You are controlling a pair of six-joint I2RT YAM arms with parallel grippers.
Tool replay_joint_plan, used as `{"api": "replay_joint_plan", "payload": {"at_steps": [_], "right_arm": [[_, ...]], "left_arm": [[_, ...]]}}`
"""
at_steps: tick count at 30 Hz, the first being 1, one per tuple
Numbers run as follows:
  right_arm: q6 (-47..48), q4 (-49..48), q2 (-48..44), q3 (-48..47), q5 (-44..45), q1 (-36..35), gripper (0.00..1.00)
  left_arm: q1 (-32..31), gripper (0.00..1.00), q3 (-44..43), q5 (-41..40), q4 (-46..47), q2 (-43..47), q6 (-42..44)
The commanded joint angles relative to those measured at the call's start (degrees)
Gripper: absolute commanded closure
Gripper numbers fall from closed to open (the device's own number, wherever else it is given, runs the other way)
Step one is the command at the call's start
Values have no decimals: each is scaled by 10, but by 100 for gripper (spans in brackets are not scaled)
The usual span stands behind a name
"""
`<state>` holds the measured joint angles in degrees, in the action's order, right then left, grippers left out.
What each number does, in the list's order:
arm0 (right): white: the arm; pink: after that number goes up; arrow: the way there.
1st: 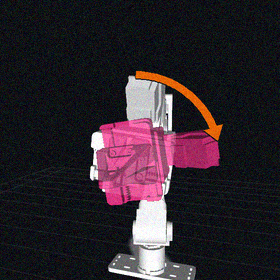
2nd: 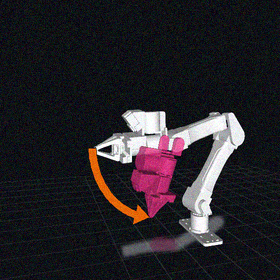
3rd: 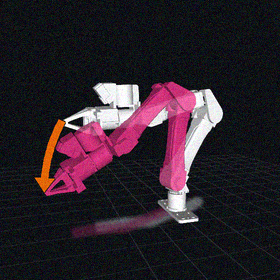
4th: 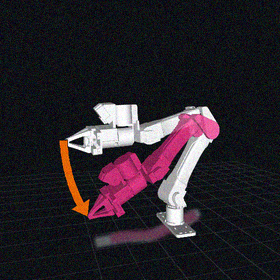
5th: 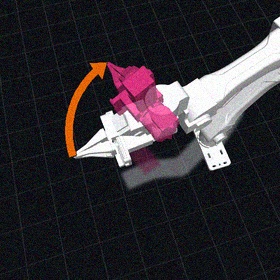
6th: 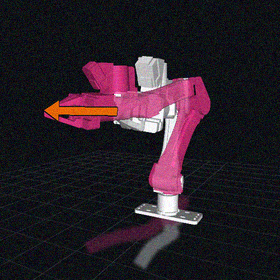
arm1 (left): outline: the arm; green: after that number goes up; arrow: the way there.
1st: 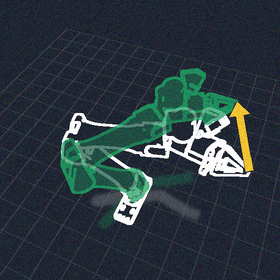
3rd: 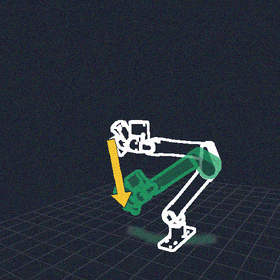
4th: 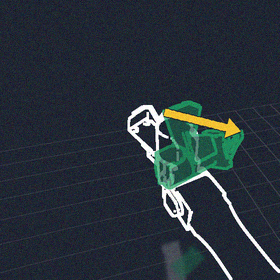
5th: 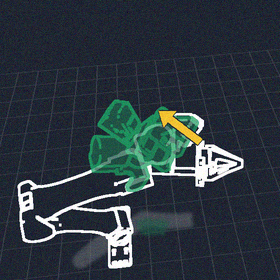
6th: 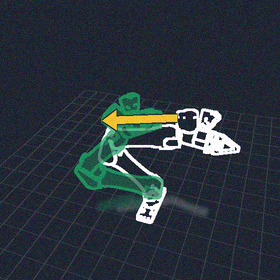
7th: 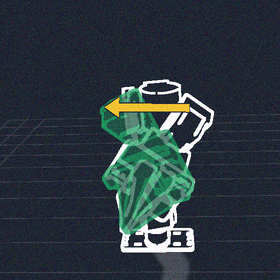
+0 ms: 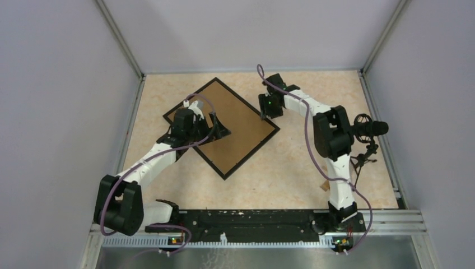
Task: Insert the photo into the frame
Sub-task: Adjust the photo frame at the center of the board.
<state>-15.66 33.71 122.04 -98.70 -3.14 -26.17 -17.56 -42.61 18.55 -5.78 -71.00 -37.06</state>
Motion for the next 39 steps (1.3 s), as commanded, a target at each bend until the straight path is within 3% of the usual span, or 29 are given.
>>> {"api": "replay_joint_plan", "payload": {"at_steps": [1, 6, 9, 19, 22, 25, 29, 33, 39], "right_arm": [[55, 40, 67, -68, 2, -2, 52], [52, 38, 73, -43, 53, -1, 65], [34, 21, 49, 19, 64, -1, 71], [-80, -96, -92, 310, -39, -10, 83], [-142, -158, -161, 434, -82, -35, 83], [-187, -199, -219, 498, -115, -84, 83], [-193, -181, -280, 500, -153, -97, 74], [-142, -91, -308, 437, -111, -91, 58], [-84, -49, -246, 355, -132, -67, 59]], "left_arm": [[-7, 6, -24, 73, 93, -51, 9], [-10, 7, -51, 79, 128, -109, -3], [-10, 8, -67, 78, 146, -139, -8], [-18, 9, -115, 90, 188, -239, -29], [-33, 10, -132, 108, 191, -275, -23], [-55, 11, -128, 110, 207, -299, -23], [-74, 11, -92, 115, 230, -302, -27], [-75, 11, -38, 103, 230, -275, -18], [-75, 13, 25, 88, 240, -230, -17]]}}
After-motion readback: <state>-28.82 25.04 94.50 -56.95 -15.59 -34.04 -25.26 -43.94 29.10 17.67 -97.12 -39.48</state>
